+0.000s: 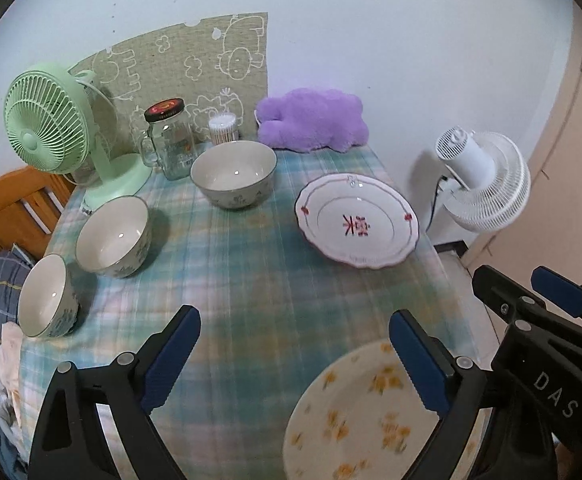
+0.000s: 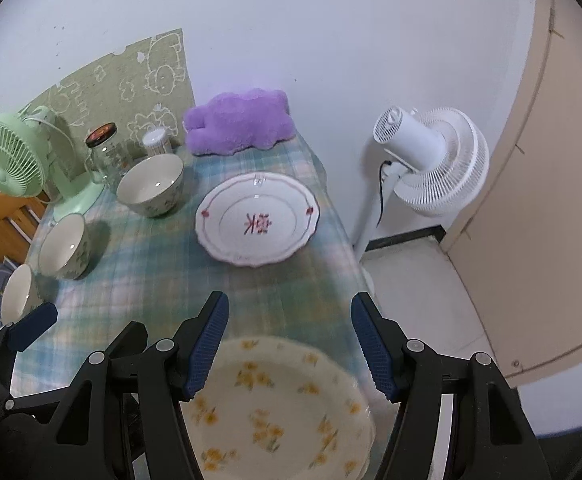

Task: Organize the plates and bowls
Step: 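Move the left gripper to the rim of the red-rimmed white plate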

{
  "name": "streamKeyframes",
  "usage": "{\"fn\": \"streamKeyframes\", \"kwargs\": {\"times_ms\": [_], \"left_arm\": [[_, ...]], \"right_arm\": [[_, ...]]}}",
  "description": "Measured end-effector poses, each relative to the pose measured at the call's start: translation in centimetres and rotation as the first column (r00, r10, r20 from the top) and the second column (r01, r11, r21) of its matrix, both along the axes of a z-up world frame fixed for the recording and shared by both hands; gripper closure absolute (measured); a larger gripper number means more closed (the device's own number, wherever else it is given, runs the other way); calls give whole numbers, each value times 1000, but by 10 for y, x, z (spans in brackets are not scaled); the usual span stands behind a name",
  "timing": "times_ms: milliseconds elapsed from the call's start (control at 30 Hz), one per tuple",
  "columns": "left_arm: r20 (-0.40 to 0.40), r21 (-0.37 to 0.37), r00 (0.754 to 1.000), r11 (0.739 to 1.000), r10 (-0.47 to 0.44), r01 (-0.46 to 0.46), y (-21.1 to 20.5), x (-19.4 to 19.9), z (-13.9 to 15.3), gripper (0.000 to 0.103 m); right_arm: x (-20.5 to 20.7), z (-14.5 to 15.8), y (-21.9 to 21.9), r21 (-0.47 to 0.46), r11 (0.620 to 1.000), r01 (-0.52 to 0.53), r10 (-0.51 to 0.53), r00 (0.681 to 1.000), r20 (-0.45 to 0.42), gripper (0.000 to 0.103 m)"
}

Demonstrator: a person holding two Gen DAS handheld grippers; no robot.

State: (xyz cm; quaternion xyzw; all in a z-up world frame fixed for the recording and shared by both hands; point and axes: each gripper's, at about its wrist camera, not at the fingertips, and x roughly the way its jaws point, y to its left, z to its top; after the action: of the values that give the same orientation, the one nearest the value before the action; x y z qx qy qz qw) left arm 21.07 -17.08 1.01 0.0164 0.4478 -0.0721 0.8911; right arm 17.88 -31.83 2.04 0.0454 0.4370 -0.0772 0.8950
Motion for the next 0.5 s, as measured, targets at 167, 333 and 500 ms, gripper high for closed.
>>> {"fn": "streamKeyframes", "kwargs": {"times_ms": [167, 333, 500], "left_arm": [[5, 7, 999, 999, 41, -41, -22, 29, -5, 9], [-1, 19, 997, 997, 72, -72, -41, 59, -16, 12], [-20, 20, 994, 994, 108, -107, -53, 89, -31, 16]], "right_arm": [[33, -2, -21, 3, 999, -32, 32, 999, 5, 36], [64, -12, -39, 13, 998, -55, 55, 998, 3, 36], [101, -30, -56, 37, 997, -67, 68, 998, -5, 36]]}}
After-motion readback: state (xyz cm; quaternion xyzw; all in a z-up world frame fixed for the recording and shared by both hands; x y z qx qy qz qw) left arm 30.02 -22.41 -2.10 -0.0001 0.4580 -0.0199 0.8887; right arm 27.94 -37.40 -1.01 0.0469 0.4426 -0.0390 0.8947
